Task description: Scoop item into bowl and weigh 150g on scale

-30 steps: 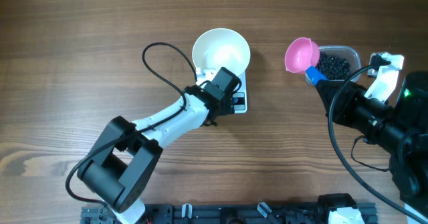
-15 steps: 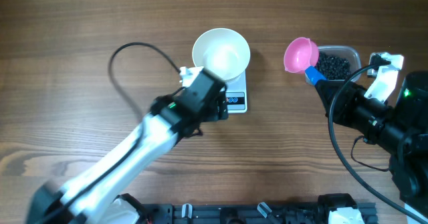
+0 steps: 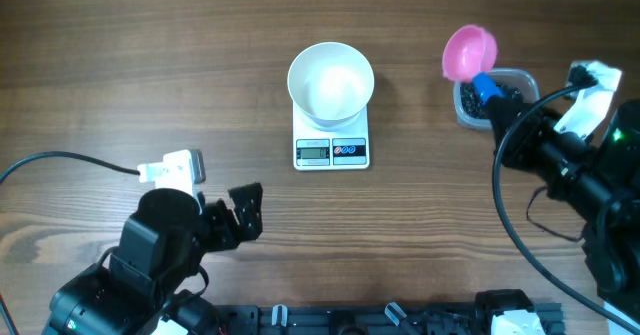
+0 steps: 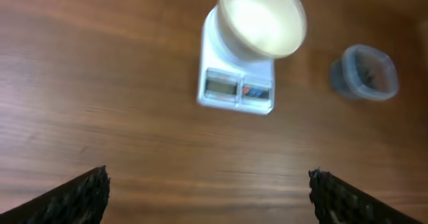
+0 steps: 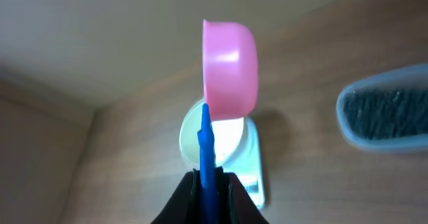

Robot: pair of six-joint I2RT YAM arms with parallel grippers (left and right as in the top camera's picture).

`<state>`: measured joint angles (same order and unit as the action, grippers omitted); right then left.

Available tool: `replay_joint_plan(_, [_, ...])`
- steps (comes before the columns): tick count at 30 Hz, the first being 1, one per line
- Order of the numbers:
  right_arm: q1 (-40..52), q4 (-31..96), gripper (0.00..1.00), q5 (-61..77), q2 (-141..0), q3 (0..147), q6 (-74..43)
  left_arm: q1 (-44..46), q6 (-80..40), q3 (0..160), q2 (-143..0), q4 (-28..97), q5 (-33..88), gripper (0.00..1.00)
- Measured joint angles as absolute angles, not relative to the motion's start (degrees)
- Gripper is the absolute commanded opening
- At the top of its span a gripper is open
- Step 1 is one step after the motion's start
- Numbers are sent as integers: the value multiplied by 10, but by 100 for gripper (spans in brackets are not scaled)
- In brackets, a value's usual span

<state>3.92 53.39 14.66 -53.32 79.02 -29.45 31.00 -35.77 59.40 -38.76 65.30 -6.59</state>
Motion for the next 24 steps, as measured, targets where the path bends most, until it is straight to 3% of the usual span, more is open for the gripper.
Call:
replay_joint_plan(7, [39,482,4,106,-561,790,-315,310,-356,594,-388,678,-66,100])
replay_joint_plan(17, [39,136,4,53,-667,792,-288,310,-356,593,-388,679,-68,100])
replay_joint_plan(24, [39,116,4,17,-684,792,-215,310,-356,593,-388,679,-68,100])
